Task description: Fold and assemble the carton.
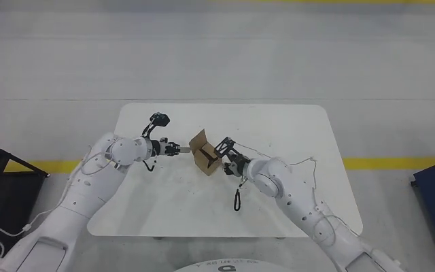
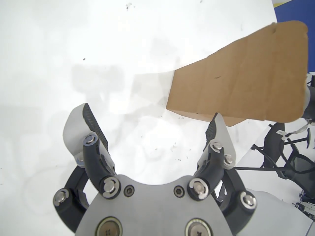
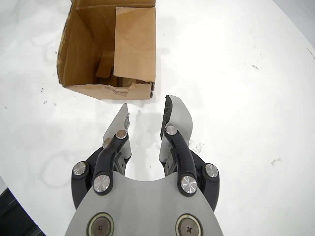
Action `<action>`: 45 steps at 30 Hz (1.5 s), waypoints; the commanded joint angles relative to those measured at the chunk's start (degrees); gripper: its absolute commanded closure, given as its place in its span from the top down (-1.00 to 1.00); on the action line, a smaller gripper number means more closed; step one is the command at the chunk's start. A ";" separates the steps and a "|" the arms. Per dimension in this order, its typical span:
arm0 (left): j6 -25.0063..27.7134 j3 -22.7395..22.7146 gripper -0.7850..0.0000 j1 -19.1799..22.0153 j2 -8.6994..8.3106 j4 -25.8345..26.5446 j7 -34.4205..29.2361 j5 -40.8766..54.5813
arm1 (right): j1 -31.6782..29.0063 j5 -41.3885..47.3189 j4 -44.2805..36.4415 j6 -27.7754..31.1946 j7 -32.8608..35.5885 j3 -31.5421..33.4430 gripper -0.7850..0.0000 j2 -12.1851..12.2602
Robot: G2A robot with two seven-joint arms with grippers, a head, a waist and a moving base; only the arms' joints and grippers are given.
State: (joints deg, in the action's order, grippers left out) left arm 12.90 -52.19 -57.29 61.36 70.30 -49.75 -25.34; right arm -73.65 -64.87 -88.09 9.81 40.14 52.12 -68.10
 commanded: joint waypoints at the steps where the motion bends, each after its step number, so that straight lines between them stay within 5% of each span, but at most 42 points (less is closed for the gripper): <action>1: 1.31 0.10 1.00 -0.03 0.06 -0.43 -0.04 0.27 | 1.49 1.33 1.36 -0.30 -0.09 -0.67 -0.14 -0.47; 15: -3.40 -0.74 1.00 0.62 0.98 -2.20 4.56 3.07 | 5.59 1.92 4.43 -2.39 1.80 -3.36 -0.15 -2.11; 22: 12.10 -3.51 1.00 -0.07 0.42 -3.89 2.48 10.57 | 4.84 1.76 4.30 -3.20 1.60 -2.83 -0.15 -2.18; 27: 18.61 -7.47 1.00 -2.25 -0.97 -1.99 4.32 9.65 | 4.04 1.37 3.85 -3.37 1.37 -2.62 -0.16 -2.17; 31: 9.97 -12.99 1.00 -5.58 -2.20 0.60 13.48 4.40 | 3.14 0.69 3.14 -3.63 1.10 -2.33 -0.16 -2.08; 35: -0.96 -13.80 1.00 -6.86 -2.05 3.27 17.09 2.64 | 1.97 -0.15 2.05 -3.73 0.82 -2.10 -0.15 -1.95; 40: -10.25 -6.61 1.00 -1.24 -0.23 1.23 13.00 -4.68 | 0.74 -1.35 0.78 -4.39 1.26 -2.29 -0.15 -1.92; 45: -7.73 3.07 1.00 5.24 2.92 -6.24 4.49 -6.10 | -0.27 -1.31 -0.04 -6.54 1.25 -2.43 -0.13 -2.13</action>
State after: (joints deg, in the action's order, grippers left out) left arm 4.30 -53.26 -53.07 62.79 66.07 -41.78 -33.15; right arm -73.73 -66.19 -87.92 3.76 41.45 49.77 -70.17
